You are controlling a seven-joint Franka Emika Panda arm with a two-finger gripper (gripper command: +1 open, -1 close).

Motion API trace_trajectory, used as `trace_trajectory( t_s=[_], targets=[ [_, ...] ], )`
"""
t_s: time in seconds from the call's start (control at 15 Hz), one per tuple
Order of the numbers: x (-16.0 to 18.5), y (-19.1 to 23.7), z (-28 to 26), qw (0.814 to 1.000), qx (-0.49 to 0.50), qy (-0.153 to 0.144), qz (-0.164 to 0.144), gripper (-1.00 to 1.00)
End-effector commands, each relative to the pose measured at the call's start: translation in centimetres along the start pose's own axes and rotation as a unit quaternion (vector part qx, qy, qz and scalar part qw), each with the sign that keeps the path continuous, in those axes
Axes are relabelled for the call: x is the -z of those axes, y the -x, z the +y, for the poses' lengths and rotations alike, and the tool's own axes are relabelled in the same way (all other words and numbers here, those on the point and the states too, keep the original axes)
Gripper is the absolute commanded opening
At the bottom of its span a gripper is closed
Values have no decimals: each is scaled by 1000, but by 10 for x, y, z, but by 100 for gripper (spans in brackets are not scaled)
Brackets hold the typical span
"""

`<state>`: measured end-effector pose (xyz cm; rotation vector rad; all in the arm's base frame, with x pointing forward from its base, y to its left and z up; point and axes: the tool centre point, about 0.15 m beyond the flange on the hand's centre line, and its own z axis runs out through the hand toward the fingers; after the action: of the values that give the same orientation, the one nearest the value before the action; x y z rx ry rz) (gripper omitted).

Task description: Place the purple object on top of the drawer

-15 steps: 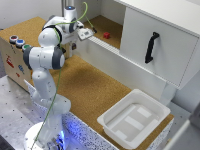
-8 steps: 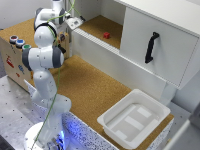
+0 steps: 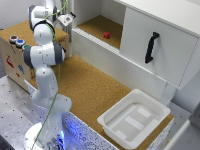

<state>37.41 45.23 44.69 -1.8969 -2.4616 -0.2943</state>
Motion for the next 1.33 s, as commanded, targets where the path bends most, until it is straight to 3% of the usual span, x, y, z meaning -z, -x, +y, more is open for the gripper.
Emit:
trace_trajectory(
  t_s=[0.0, 0.2, 0.53, 1.27],
  targets=[
    [-8, -28, 27, 998, -6, -32, -59, 100],
    [16, -22, 19, 998, -26, 11, -56, 100],
    [68, -14, 10, 997, -51, 52, -22, 100],
    [68, -14, 10, 997, -51, 52, -22, 100]
  ],
)
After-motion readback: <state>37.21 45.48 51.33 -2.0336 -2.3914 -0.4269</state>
